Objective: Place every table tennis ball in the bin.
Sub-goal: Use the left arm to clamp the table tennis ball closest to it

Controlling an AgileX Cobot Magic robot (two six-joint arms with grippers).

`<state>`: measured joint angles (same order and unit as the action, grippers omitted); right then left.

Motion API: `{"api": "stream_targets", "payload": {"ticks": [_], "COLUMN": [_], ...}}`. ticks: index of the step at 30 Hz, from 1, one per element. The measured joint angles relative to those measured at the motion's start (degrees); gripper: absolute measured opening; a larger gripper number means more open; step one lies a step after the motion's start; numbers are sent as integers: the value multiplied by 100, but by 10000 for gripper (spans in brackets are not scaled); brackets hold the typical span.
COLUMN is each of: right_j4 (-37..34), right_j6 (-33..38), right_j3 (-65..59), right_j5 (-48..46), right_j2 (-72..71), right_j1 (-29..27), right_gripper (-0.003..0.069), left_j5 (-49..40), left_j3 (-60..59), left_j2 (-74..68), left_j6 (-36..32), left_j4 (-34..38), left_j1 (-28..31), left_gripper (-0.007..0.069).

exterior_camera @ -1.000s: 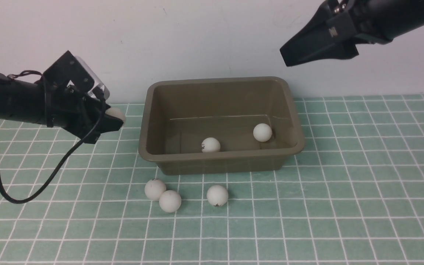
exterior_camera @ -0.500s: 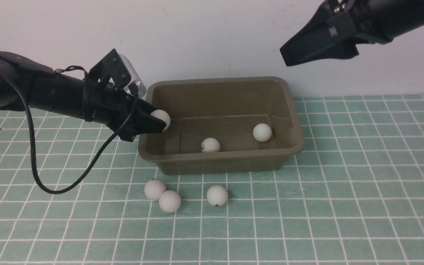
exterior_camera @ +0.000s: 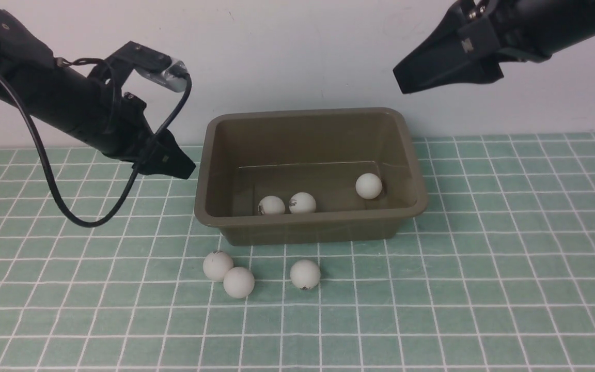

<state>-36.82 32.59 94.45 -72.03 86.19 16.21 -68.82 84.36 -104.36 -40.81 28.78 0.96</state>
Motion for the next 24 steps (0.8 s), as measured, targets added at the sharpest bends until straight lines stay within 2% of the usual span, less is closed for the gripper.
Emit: {"api": "stream_targets", "payload": {"ticks": [4, 8, 12, 14, 19, 24], "right_j4": [17, 89, 152, 177, 189, 197], "right_j6": [0, 0, 5, 5, -44, -41], "right_j3": [0, 0, 0, 0, 0, 0], "right_j5": [0, 0, 0, 0, 0, 0], "right_j2": [0, 0, 0, 0, 0, 0], "right_j1": [0, 0, 0, 0, 0, 0], "right_gripper": [421, 421, 421, 421, 421, 421], "left_j5": [-12, -4, 96, 592, 1885, 2270], "left_j3": [-406, -839, -1309, -1551, -1648, -1662], "left_j2": [6, 16, 16, 23, 23, 23], "left_j6": [-23, -607, -2225, -3002, -3150, -3108], "left_j4": [25, 169, 808, 930, 985, 1008], "left_j1": [-59, -115, -398, -634, -722, -722], "left_gripper": [342, 342, 342, 342, 342, 342]}}
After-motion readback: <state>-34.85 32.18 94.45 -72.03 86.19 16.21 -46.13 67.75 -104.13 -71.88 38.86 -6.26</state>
